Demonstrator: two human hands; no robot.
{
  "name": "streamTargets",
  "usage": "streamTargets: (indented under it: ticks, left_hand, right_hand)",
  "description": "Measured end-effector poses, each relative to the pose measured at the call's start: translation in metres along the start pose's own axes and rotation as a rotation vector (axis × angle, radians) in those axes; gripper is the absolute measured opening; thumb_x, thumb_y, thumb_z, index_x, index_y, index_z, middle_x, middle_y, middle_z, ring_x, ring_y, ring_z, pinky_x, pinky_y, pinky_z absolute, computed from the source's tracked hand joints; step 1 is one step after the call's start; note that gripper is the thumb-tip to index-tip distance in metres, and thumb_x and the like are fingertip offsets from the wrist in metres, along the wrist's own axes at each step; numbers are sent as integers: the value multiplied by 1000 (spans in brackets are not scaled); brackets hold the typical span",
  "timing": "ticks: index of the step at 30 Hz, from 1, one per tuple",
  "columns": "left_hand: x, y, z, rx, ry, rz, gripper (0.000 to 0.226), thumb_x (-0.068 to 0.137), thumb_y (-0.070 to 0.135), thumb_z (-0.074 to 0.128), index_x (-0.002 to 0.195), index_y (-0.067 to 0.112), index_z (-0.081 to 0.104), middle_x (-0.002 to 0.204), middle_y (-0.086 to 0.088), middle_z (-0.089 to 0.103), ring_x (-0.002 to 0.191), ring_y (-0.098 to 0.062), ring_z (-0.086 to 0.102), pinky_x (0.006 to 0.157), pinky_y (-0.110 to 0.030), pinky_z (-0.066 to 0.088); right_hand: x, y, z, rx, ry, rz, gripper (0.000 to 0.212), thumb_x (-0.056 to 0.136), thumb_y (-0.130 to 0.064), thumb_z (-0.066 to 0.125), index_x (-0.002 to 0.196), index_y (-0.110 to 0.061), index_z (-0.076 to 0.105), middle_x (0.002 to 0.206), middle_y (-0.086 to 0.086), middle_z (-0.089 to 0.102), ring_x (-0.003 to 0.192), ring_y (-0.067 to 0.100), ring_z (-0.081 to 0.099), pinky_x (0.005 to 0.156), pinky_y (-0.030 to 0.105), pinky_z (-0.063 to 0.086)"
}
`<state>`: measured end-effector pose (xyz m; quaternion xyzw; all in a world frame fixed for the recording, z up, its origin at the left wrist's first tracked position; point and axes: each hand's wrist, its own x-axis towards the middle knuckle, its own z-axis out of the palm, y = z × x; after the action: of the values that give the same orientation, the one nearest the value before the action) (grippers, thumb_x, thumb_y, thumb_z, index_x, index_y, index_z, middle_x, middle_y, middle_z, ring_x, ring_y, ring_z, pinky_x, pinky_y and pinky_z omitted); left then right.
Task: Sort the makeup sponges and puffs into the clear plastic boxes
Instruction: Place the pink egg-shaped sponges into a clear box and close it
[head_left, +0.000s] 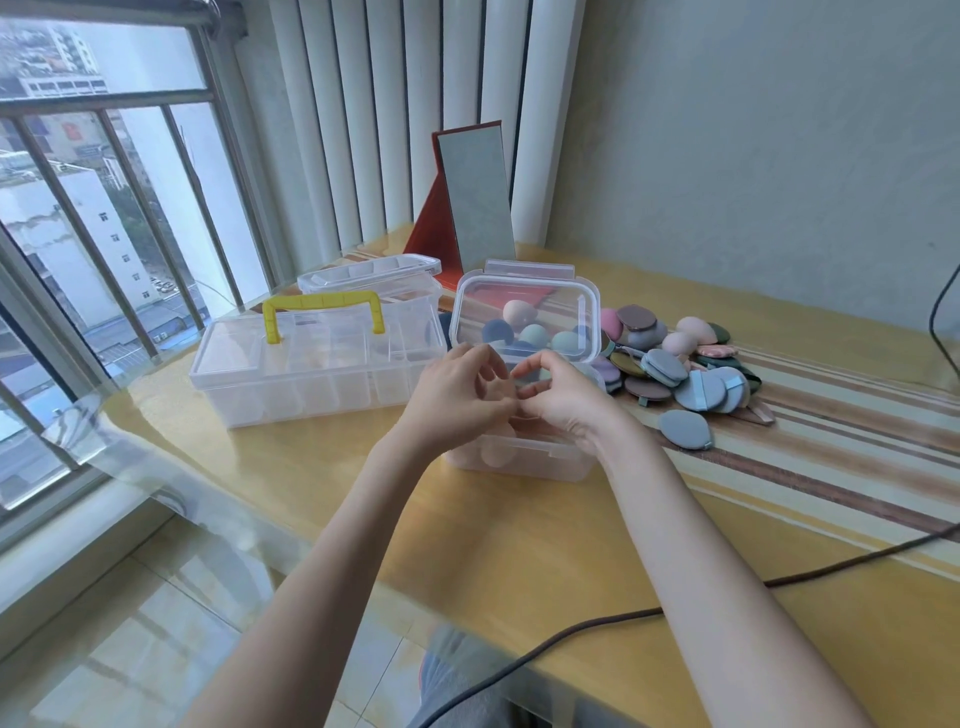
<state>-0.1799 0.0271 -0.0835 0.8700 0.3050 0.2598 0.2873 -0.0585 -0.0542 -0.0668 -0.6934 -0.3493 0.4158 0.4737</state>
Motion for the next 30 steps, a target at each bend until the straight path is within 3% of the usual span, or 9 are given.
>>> streamTargets:
  ticks: [4,8,10,13,16,19,25,27,30]
  left_hand:
    - [5,7,-4,167,-101,24,26,71,24,67,96,20,59,86,8,61,81,-13,53,75,-26,34]
    - [7,10,-3,201,-98,-5,16,72,18,62,87,19,62,82,6,64,82,-17,58,75,-27,37]
    - [7,10,-2,177,-88,-40,17,70,14,62,85,17,58,83,2,64,83,-21,57,73,-30,42]
    - [8,12,-2,207,-99,-59,21,68,12,65,86,15,56,86,-1,62,85,-24,54,71,-32,44]
    - [9,14,-2,258,-105,-62,17,69,14,67,82,15,56,86,-3,61,86,-25,54,68,-29,37]
    - [9,15,-2,255,-103,-66,12,72,15,65,80,14,57,84,-3,62,86,-26,53,68,-28,33]
    - [9,13,0,282,-94,-57,20,72,18,62,88,15,50,85,1,56,83,-24,51,67,-29,29]
    - [8,12,1,246,-77,-62,22,75,20,61,91,17,47,90,1,53,84,-21,48,70,-28,31]
    - [6,10,1,195,-33,-29,19,80,20,56,98,18,51,96,3,48,90,-18,46,76,-27,35]
  right_hand:
    - [3,3,-2,19,-19,14,33,84,13,60,96,-16,50,93,11,64,80,24,67,75,38,60]
    - [8,9,0,-156,43,-50,23,90,1,57,96,-21,51,102,11,66,88,29,70,82,47,58]
    - [7,9,1,-271,52,-109,25,94,-3,51,104,-26,53,101,8,65,87,29,70,81,46,58]
    - [7,6,5,-486,34,-193,44,95,-1,42,123,-32,55,92,0,61,84,27,66,80,42,58]
    - [7,3,10,-602,81,-215,31,95,-5,42,114,-24,58,87,-2,59,84,25,60,76,37,53]
    - [8,5,12,-625,194,-246,22,93,-5,44,103,-16,59,88,-1,60,88,25,58,76,34,48]
    - [8,5,8,-609,126,-254,36,93,-2,45,120,-22,55,91,-1,59,87,23,61,84,41,53]
    - [8,6,6,-530,122,-209,26,93,-2,46,113,-18,49,96,4,62,90,25,64,85,43,55]
    - [9,6,5,-539,138,-176,22,91,1,47,100,-17,54,97,3,64,94,25,65,87,41,54]
